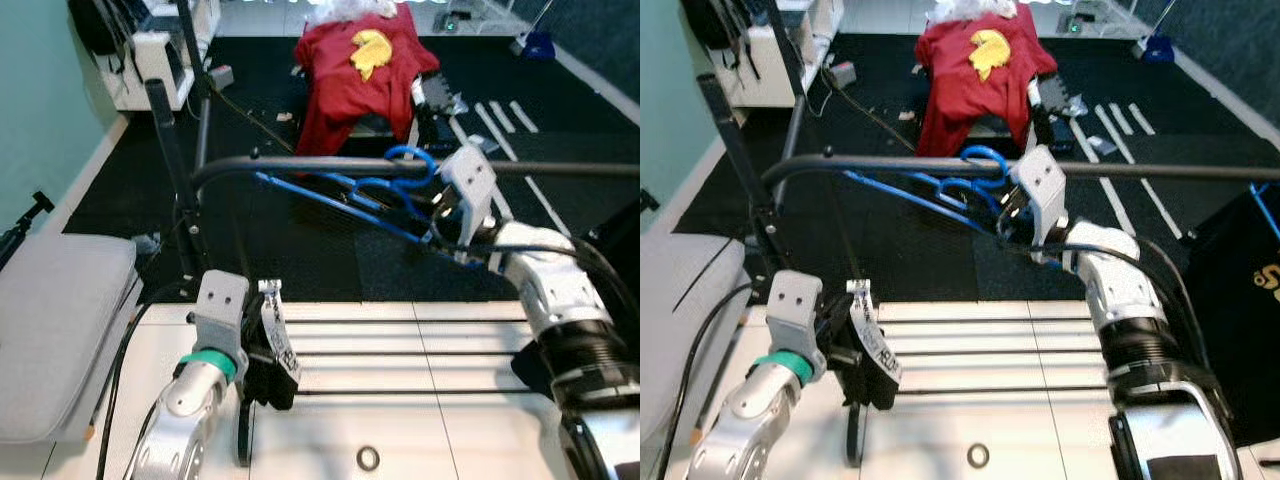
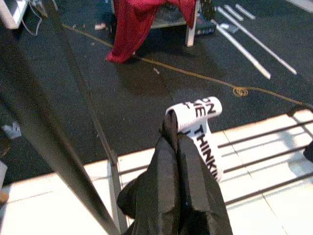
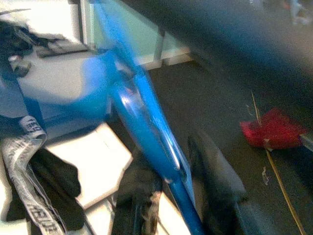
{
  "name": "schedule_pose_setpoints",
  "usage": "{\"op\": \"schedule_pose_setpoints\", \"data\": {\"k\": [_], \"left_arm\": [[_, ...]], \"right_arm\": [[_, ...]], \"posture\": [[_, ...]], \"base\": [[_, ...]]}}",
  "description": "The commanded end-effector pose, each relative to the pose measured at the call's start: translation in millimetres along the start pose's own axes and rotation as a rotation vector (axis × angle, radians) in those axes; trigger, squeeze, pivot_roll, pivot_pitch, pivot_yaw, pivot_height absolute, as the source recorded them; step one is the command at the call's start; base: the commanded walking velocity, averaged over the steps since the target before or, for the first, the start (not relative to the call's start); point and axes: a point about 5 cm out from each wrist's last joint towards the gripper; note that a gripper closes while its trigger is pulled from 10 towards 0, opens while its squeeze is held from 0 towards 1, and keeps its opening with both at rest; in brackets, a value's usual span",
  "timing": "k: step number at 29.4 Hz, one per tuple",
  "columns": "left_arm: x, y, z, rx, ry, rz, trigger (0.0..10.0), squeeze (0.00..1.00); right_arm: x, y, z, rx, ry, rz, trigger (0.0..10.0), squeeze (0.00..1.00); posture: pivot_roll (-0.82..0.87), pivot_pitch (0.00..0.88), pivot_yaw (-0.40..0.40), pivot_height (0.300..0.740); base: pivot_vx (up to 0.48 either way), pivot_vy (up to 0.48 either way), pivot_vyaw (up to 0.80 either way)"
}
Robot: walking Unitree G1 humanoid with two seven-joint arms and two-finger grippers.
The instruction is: Hang hanger
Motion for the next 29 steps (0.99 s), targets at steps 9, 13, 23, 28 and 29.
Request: {"op": "schedule_pose_setpoints", "data": {"k": [9,13,23,28,29], "left_arm": [[2.7,-1.6,4.2,-0.058,0.013,0.002,10.0,0.0],[9.4,-2.6,4.2,-0.101,0.011,0.023,10.0,0.0],[28.4,-0.4,-3.9,-0.296,-0.047,0.088,10.0,0.0],[29.1,-3.3,-3.7,-0.312,-0.047,0.089,10.0,0.0],[29.3,-4.5,-0.9,-0.308,-0.039,0.089,10.0,0.0]], "right_arm": [[18.1,32.5,-59.2,0.064,0.044,0.026,10.0,0.0],[3.1,46.7,-72.8,0.033,0.012,-0.02,10.0,0.0],[-50.4,86.9,-109.6,-0.109,-0.094,-0.177,10.0,0.0],[-51.6,86.1,-109.1,-0.183,-0.128,-0.165,10.0,0.0],[-53.0,83.6,-106.3,-0.233,-0.146,-0.153,10.0,0.0]], "posture": [[-0.24,0.188,0.052,0.74],[-0.26,0.196,0.063,0.74],[-0.29,0.204,0.101,0.74],[-0.29,0.199,0.112,0.74],[-0.28,0.199,0.109,0.74]], "base": [[0.0,0.0,0.0],[0.0,0.0,0.0],[0.0,0.0,0.0],[0.0,0.0,0.0],[0.0,0.0,0.0]]}}
Point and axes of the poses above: a point about 5 cm out from each wrist's last joint towards the gripper, its own y axis pointing back from the gripper into the wrist, its own x axis along the axis of the wrist's last joint, z = x × y, and after that the axes turned 8 degrees about -y, right-handed
